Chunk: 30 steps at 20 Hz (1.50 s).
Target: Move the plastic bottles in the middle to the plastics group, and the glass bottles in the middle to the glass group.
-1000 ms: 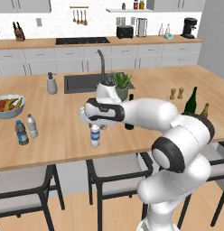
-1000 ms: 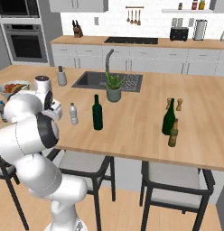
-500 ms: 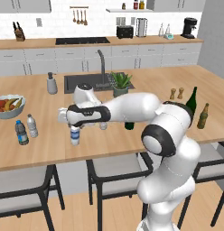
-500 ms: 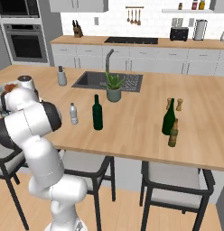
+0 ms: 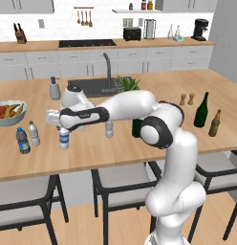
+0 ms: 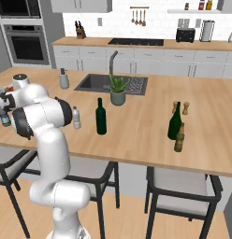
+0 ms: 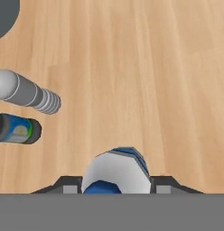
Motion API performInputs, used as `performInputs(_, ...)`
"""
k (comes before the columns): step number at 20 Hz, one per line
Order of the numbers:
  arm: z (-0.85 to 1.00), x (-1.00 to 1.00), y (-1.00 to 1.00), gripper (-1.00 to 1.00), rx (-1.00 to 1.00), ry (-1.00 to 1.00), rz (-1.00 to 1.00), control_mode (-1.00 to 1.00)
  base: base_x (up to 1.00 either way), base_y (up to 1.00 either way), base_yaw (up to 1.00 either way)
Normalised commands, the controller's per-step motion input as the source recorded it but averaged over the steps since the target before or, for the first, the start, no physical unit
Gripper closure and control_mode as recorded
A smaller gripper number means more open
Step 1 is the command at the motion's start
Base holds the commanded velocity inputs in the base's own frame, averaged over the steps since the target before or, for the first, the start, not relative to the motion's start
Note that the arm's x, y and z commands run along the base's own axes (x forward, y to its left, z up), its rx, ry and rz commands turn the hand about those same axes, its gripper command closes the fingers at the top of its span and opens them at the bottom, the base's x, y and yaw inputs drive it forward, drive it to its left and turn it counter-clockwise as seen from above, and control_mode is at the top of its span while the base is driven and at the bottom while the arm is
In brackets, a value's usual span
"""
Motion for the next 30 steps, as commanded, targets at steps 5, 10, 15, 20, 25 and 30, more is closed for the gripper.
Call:
performInputs(5, -0.19, 0.25, 0.44, 1.0, 0.02, 0.0, 0.0, -1.0, 0.0, 0.0, 0.0)
performInputs(10, -0.31, 0.24, 0.26, 1.0, 0.02, 0.0, 0.0, -1.0, 0.0, 0.0, 0.0)
performInputs(15, -0.29, 0.23, 0.18, 1.0, 0.0, 0.0, 0.0, -1.0, 0.0, 0.0, 0.0)
performInputs(20, -0.34, 0.09, 0.05, 1.0, 0.0, 0.0, 0.0, -1.0, 0.0, 0.0, 0.0)
performInputs(25, -0.31, 0.06, 0.01, 1.0, 0.01, 0.0, 0.0, -1.0, 0.0, 0.0, 0.0)
performInputs(30, -0.28, -0.06, -0.04, 1.0, 0.0, 0.0, 0.0, -1.0, 0.0, 0.0, 0.0)
